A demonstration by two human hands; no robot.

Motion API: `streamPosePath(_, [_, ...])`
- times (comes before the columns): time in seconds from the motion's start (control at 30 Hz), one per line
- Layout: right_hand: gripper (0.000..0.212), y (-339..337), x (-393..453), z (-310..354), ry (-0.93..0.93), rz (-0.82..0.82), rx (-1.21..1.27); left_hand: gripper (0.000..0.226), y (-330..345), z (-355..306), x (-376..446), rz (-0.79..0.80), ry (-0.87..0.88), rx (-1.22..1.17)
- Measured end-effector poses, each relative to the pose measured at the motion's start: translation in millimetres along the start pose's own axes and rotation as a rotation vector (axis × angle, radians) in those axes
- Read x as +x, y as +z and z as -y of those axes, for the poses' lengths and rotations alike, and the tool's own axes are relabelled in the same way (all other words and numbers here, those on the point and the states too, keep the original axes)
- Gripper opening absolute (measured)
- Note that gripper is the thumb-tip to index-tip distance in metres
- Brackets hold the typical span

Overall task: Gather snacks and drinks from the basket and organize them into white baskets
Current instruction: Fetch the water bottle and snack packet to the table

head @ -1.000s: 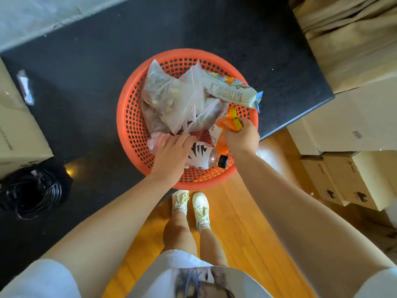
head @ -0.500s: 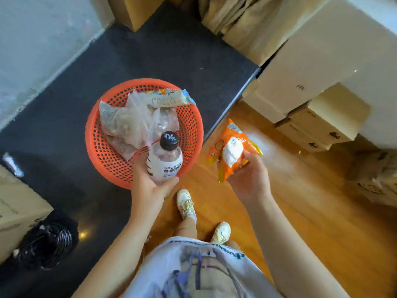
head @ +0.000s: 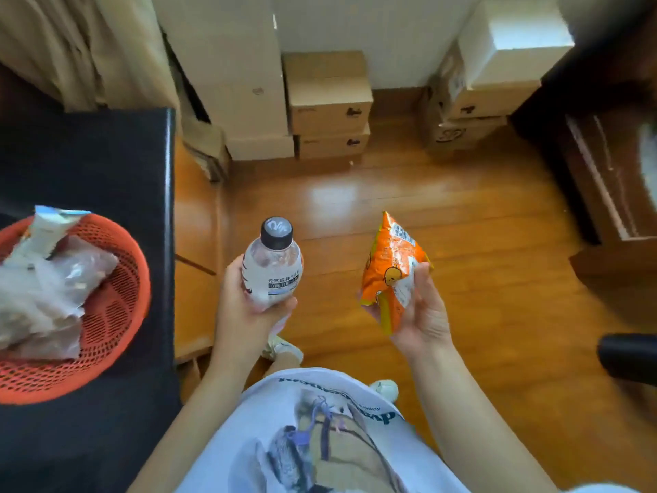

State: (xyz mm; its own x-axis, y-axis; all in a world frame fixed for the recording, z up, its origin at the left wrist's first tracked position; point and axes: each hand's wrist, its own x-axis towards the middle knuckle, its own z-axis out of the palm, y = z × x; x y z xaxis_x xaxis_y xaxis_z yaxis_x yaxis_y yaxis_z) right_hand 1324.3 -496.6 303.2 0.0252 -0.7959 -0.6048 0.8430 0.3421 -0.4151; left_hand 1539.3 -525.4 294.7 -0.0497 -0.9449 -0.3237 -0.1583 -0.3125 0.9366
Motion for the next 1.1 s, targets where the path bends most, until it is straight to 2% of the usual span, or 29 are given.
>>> streamPosePath(0.07, [0.070, -41, -36, 20, -0.074, -0.044, -0.053, 0.052, 41, -10, -20, 0.054, 0.025, 0.020])
streamPosePath(0.1, [0.057, -64, -56, 30, -0.121, -0.078, -0.086, 0.051, 63, -12, -32, 0.086, 0.034, 0.031])
streamPosePath(0.17, [0.032, -111, -99, 47, -0.234, -0.166, -0.089, 0.062, 107, -14, -55, 0.136, 0.029, 0.052])
streamPosePath(0.23, [0.027, -152, -136, 58, -0.319, -0.277, -0.044, 0.067, 143, -13, -72, 0.208, 0.033, 0.063])
streamPosePath(0.43, [0.027, -252, -236, 73, -0.556, -0.594, 0.156, 0.072, 253, -25, -116, 0.525, 0.077, 0.152])
streamPosePath(0.6, [0.029, -306, -289, 70, -0.624, -0.799, 0.297, 0.068, 334, -33, -145, 0.753, 0.153, 0.249])
streamPosePath(0.83, [0.028, -362, -323, 88, -0.678, -0.964, 0.469, 0.072, 451, -31, -165, 0.996, 0.171, 0.352])
streamPosePath(0.93, [0.032, -390, -332, 117, -0.690, -0.995, 0.494, 0.071, 513, -29, -165, 1.063, 0.148, 0.360])
streamPosePath(1.03, [0.048, -424, -346, 161, -0.689, -1.063, 0.523, 0.064, 587, -29, -169, 1.135, 0.107, 0.354])
streamPosePath(1.1, [0.047, -442, -356, 189, -0.706, -1.092, 0.542, 0.064, 631, -37, -174, 1.182, 0.072, 0.345])
